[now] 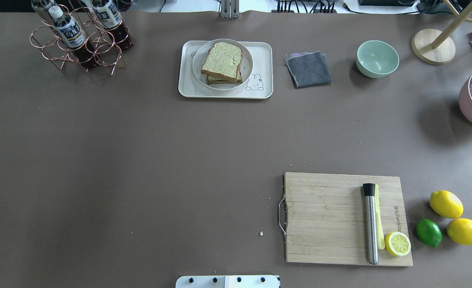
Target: Make sandwich and place on tray
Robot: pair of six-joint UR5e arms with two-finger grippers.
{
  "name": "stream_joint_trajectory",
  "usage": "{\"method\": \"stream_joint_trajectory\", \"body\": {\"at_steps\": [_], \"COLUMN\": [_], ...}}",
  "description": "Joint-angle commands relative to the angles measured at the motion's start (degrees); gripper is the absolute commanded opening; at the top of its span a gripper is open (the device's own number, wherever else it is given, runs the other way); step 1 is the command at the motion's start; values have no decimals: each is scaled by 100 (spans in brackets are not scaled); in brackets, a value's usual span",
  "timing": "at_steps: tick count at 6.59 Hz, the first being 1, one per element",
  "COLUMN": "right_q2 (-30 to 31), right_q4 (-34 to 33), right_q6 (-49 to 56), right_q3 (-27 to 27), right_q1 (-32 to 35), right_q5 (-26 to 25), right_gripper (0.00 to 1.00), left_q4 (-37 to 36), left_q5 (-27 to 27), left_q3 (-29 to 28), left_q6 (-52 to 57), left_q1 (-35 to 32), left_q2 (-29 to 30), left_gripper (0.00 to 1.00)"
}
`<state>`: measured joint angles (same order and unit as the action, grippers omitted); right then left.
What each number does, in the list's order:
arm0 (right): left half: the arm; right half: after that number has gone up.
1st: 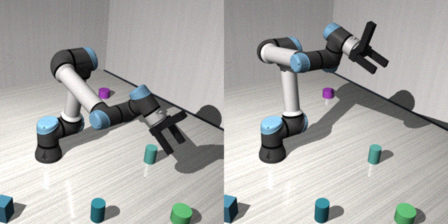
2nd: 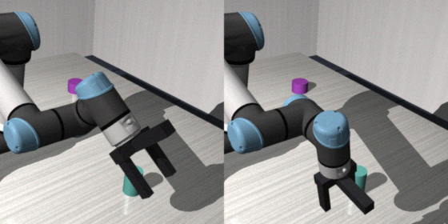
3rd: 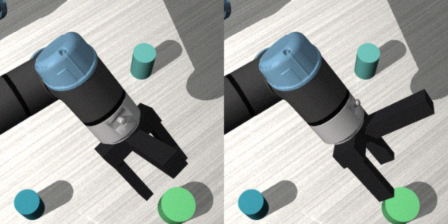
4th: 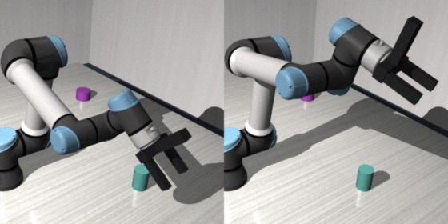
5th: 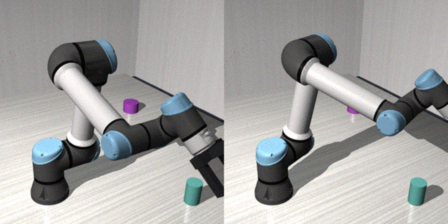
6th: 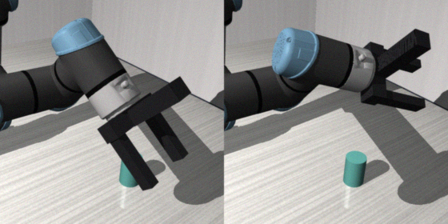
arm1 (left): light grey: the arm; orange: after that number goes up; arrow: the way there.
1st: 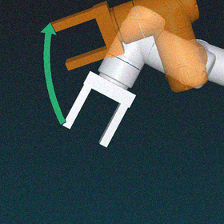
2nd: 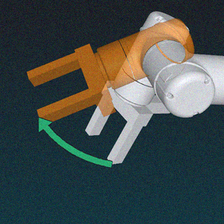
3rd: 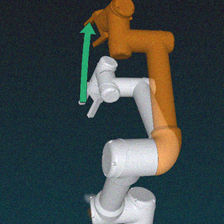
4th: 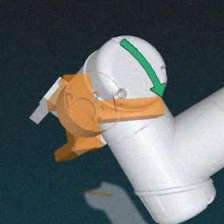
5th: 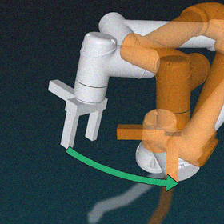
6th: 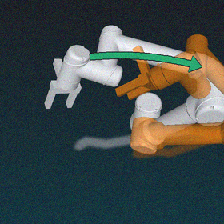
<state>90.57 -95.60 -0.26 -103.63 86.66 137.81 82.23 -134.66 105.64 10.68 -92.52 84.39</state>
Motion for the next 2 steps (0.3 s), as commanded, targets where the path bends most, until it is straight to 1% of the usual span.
{"method": "stream_joint_trajectory", "body": {"at_steps": [1, 2], "right_q2": [-13, -22], "right_q4": [7, 7], "right_q6": [0, 0], "right_q3": [18, -17], "right_q1": [0, 0], "right_q5": [0, 9], "right_gripper": [100, 100], "left_q4": [-6, 3], "left_q5": [1, -8], "left_q3": [0, 35], "left_q6": [-5, -92], "left_q1": [-2, -2], "left_q2": [-11, 7], "left_gripper": [98, 98]}}
